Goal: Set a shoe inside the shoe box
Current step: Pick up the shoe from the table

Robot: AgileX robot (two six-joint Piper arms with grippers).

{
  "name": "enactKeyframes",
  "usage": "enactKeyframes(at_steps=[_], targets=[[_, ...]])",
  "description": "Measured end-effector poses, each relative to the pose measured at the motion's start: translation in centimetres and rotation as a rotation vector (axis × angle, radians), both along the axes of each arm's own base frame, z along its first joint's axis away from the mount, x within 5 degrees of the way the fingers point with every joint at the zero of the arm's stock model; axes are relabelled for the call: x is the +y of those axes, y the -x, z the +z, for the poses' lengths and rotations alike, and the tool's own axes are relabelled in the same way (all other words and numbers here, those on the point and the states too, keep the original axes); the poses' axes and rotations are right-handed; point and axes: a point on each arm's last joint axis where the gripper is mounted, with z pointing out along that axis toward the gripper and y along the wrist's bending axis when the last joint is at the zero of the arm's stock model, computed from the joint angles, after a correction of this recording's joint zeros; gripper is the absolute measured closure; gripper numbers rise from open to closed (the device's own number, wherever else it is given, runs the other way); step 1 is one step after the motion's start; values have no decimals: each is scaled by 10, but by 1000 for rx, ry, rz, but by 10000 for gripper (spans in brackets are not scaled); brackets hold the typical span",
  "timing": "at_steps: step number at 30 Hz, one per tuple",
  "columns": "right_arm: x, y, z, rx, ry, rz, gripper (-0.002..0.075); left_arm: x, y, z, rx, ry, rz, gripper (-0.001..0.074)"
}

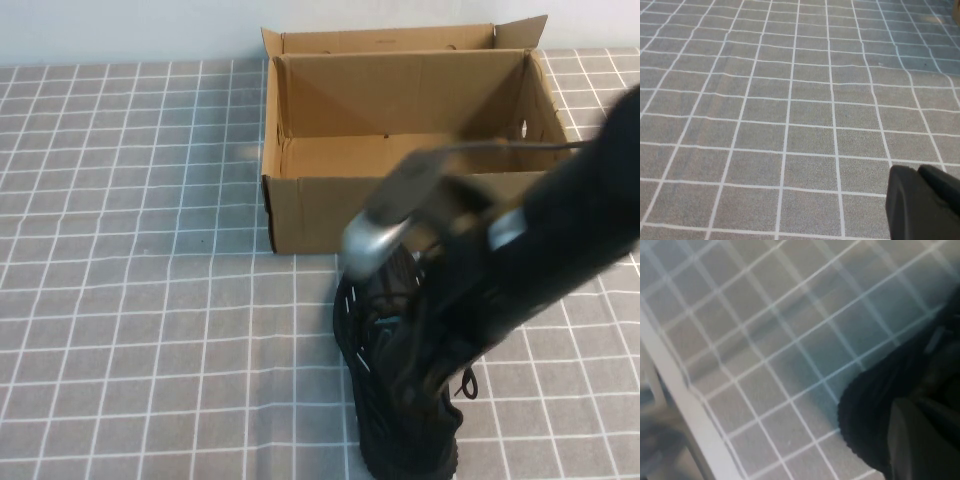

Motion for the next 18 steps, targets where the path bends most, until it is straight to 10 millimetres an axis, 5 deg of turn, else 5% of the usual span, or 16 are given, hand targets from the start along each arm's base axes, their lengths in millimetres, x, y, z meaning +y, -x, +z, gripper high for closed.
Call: enactKeyframes(at_steps=[6,13,18], targets=[[32,8,-20,-49,191,243,662,0,0,0,0,0,0,736],[26,-4,-28,-180,357,305,343,0,0,0,0,0,0,736],[22,-9,-27,-236,406,312,297,0,0,0,0,0,0,736]])
